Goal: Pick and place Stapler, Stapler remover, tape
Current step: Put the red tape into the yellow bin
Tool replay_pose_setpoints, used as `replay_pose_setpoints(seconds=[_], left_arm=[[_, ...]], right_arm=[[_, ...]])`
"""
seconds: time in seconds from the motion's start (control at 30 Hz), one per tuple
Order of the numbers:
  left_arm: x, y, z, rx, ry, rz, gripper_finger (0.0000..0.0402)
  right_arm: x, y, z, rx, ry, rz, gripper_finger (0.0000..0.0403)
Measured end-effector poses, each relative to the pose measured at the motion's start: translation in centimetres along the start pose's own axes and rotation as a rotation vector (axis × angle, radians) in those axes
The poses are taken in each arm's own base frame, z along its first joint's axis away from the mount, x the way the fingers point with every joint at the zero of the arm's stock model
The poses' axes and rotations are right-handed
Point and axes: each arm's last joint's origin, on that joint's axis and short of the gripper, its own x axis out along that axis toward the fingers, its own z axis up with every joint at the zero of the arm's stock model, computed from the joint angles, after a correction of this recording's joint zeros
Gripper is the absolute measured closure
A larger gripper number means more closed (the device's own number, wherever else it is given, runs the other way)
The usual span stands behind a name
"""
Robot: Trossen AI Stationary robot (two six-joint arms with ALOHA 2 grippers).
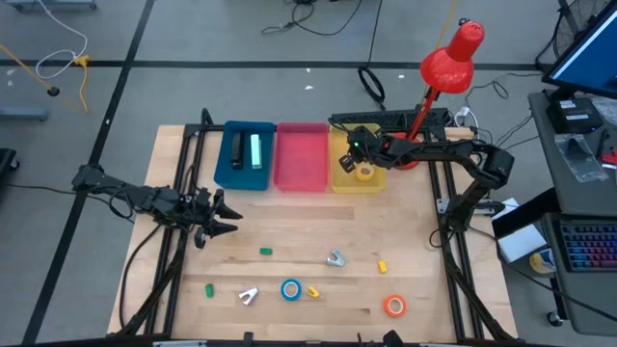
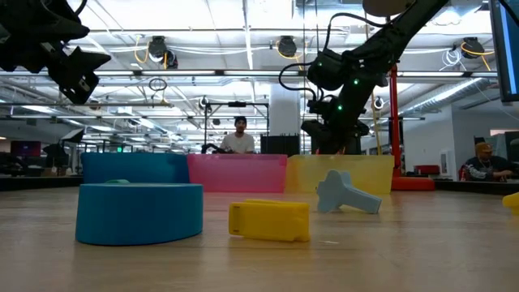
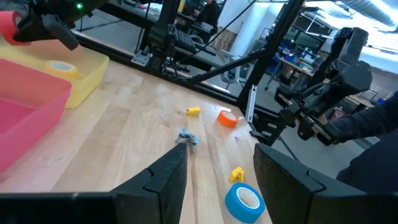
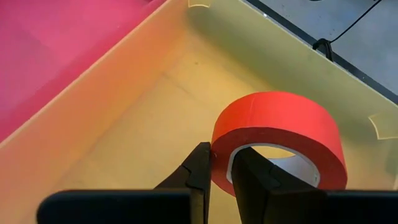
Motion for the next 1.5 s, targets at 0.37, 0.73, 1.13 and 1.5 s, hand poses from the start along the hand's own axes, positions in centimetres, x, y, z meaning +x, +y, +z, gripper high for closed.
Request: replay_pose_setpoints(seconds=[0.37,0.73,1.13,1.5], left_arm=[[0.0,0.0,-0.1,0.0,0.007,0.003,0.0215],[0.0,0.0,-0.1,0.001,0.009,0.004,0.0215],[0.0,0.1,-0.1,0.001,0.014,0.006,0.0215],[0.0,0.1,-0.1,0.001,0.014,0.005,0.0215]], right_arm=[[0.3,-1.0,-0.3,0.028,0.05,-0.034,0.0364],[0.3,-1.1,-0.8,0.021,0.087,-0.072,0.0363],[0.8,-1.4,-2.6,0.095,0.111,-0.098,0.0357],[1.0,-1.1,-2.1,0.119,0.045,-0.044,0.0334]])
